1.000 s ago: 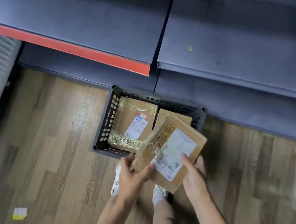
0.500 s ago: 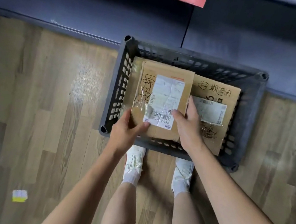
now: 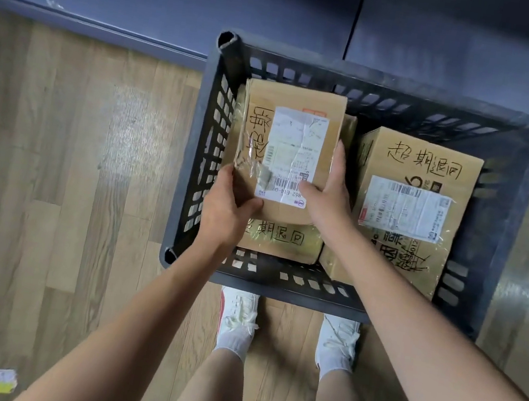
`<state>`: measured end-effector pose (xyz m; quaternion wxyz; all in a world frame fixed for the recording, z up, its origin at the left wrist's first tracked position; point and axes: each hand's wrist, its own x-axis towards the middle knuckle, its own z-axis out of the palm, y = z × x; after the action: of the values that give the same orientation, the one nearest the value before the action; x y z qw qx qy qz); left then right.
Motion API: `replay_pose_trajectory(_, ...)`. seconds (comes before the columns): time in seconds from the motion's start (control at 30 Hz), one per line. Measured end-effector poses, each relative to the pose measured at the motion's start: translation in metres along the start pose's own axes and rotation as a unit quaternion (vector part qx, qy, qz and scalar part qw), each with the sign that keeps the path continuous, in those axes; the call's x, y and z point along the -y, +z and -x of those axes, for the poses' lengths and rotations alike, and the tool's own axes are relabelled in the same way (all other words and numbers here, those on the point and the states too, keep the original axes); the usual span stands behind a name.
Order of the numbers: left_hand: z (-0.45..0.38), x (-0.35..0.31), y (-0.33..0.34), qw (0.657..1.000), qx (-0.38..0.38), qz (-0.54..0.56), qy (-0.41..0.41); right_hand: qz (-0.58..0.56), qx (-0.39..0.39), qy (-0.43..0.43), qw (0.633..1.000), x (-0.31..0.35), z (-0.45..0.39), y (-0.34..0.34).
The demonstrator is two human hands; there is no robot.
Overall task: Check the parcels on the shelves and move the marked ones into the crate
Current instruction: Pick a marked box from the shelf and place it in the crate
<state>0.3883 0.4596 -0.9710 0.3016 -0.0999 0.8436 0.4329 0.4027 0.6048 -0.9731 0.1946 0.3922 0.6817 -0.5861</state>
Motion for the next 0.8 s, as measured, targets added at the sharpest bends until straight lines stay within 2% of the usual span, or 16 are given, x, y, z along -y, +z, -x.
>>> replay_pose_trajectory(0.2, -0.001, -0.005, -0.001, 1.000, 0.003, -0.022, -0.020, 0.022, -0.002, 0.009, 1.000, -0.002, -0.001, -0.001)
replay_pose_trajectory(0.3, -0.002, -0.014, -0.003, 0.998, 0.010, -0.053, -0.035, 0.031, -0.010, 0.039, 0.999, 0.001, 0.002, -0.002)
replay_pose_trajectory(0.47, 0.008, -0.033, -0.007, 0.997, 0.012, -0.068, -0.046, -0.002, -0.039, 0.079, 0.996, 0.007, 0.024, -0.001)
replay_pose_trajectory(0.6, 0.029, -0.059, -0.014, 0.991, 0.052, -0.112, -0.041, -0.036, -0.026, 0.069, 0.997, 0.018, 0.058, -0.019)
replay_pose_trajectory(0.7, 0.054, -0.093, -0.025, 0.985, 0.053, -0.162, 0.015, -0.026, -0.019, 0.047, 0.998, 0.037, 0.091, -0.043)
replay_pose_trajectory(0.8, 0.086, -0.142, -0.042, 0.954, 0.033, -0.265, 0.138, 0.035, -0.049, 0.002, 0.998, 0.065, 0.126, -0.079)
